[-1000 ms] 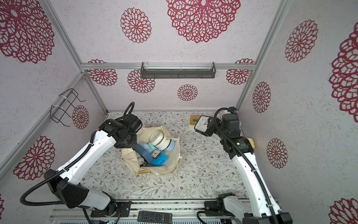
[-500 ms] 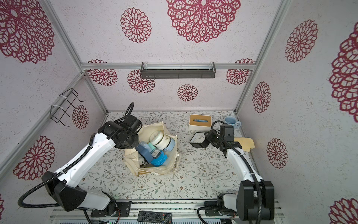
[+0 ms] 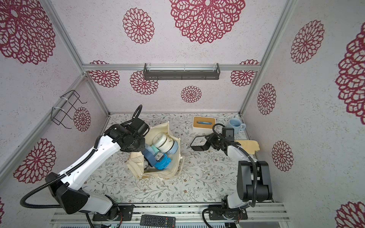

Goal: Take the alarm clock out of the canvas bag
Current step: Place the alarm at the center of the board.

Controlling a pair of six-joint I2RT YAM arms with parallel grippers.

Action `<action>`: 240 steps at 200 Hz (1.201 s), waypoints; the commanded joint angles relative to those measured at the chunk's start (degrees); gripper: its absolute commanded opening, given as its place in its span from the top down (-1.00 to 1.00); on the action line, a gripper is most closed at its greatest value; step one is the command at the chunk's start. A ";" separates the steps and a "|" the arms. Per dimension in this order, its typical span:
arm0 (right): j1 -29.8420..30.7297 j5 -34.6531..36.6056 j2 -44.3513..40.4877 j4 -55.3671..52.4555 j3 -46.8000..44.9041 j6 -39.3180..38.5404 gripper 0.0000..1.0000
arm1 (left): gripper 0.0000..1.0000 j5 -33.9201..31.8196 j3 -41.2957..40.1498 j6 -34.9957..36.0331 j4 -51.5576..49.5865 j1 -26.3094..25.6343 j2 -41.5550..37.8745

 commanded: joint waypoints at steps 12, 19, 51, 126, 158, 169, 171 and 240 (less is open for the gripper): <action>-1.41 -0.68 0.61 0.89 2.98 -2.10 -0.03 | 1.00 1.03 1.41 -0.79 2.00 -2.34 0.46; -1.64 -0.23 0.97 0.32 3.00 -2.42 -0.09 | 1.00 1.05 1.29 -0.94 1.98 -2.54 0.46; -3.00 1.08 2.97 -1.12 2.94 -3.88 -0.25 | 1.00 1.32 0.94 -1.53 1.89 -3.49 0.49; -3.72 1.39 10.42 -2.62 6.10 -5.53 -0.45 | 1.00 1.25 0.80 -2.55 1.77 -4.86 0.87; -2.97 1.31 13.58 -2.67 8.68 -4.88 -0.47 | 1.00 1.23 0.83 -2.80 1.74 -5.01 1.12; -2.84 1.25 14.66 -2.64 9.60 -4.55 -0.47 | 1.00 1.30 0.91 -2.89 1.74 -5.11 1.26; -2.88 1.38 14.82 -2.75 9.81 -4.56 -0.47 | 1.00 1.32 0.92 -2.87 1.74 -5.10 1.22; 4.07 13.25 -3.51 -18.43 21.50 -9.43 -0.47 | 1.00 5.30 -1.09 -4.61 1.82 -6.00 -0.28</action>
